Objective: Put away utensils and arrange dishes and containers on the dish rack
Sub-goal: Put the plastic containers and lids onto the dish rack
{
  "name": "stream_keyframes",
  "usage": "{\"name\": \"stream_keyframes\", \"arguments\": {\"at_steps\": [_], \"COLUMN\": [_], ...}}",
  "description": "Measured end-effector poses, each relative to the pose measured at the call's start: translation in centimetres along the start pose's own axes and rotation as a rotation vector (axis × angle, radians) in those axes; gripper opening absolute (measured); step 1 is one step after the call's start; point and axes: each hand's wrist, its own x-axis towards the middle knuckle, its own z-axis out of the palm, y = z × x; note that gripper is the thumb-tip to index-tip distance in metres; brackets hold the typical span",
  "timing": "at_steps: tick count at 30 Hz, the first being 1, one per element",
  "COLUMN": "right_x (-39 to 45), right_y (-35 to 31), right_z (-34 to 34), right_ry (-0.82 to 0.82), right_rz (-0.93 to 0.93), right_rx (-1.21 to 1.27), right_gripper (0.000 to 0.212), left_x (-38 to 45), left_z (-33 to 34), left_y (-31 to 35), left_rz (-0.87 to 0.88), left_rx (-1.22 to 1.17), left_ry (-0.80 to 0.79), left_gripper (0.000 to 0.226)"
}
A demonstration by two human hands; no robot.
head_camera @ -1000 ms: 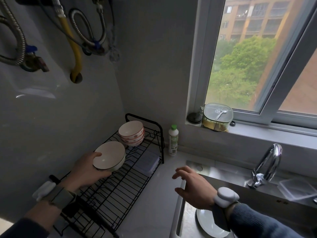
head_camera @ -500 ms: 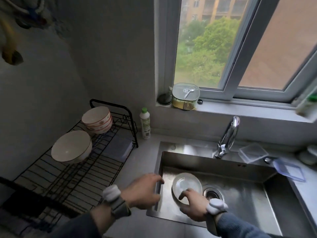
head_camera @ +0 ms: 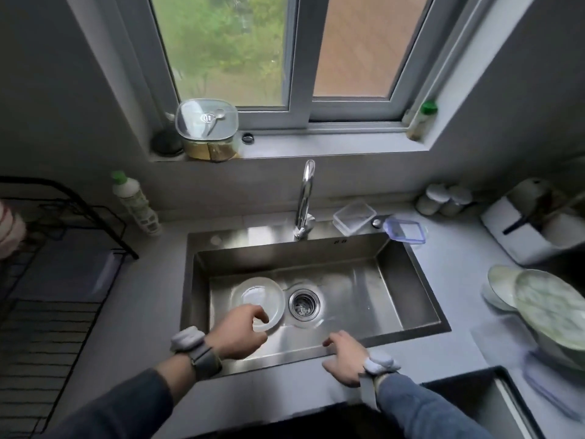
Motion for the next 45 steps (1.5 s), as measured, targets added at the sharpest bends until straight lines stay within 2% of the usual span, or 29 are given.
{"name": "stream_keyframes", "arguments": {"at_steps": [6,12,16,19,22,25,29,32,35,37,39,42,45], "right_x": [1.4,4.3,7.2,10.0,13.0,14.8,18.3,20.0,21.1,21.4,21.6,21.6,21.2], "right_y": [4.5,11.2,14.9,17.2,18.2,17.8,17.8,17.7,18.0,18.2,18.6,19.0,19.4], "right_z": [-4.6,-12.1,-15.8,-18.1,-20.2,-22.4,-24.0,-24.1,-24.4,-24.2,-24.2,-24.1,-24.3], "right_ry": [0.026,0.079,0.135,0.149,0.171,0.15,0.226,0.173,0.132,0.094,0.082,0.187,0.42], "right_rz": [0.035,0.096,0.154,0.261,0.347,0.4,0.381,0.346,0.335,0.336,0.343,0.346,0.358], "right_rx": [0.035,0.087,0.23,0.455,0.74,1.053,1.199,1.369,1.49,1.567,1.669,1.719,1.607], "right_gripper": [0.049,0.061,0.067,0.072,0.075,0.056,0.056,0.056,0.055,0.057,0.057,0.044,0.025], "left_x": [4.9,12.3,17.4,21.2,23.8,25.6,28.4,29.9,31.6,31.8,32.1,31.5,29.3], "left_z": [1.0,1.8,1.9,2.6,3.1,3.4,3.3,2.8,2.9,3.4,3.9,3.9,4.1], "left_y": [7.1,15.9,20.3,22.3,22.6,22.6,22.5,22.2,22.2,21.8,21.8,22.1,22.0], "left_rz": [0.082,0.123,0.123,0.08,0.02,-0.018,0.005,0.044,0.052,0.049,0.067,0.137,0.208], "left_rx": [0.035,0.07,0.079,0.091,0.158,0.25,0.35,0.398,0.427,0.428,0.457,0.426,0.321], "left_ry": [0.001,-0.011,0.02,0.061,0.07,0.078,0.065,0.007,-0.062,-0.059,-0.019,0.065,0.179], "left_gripper": [0.029,0.043,0.048,0.054,0.065,0.072,0.066,0.058,0.063,0.066,0.059,0.046,0.036]}}
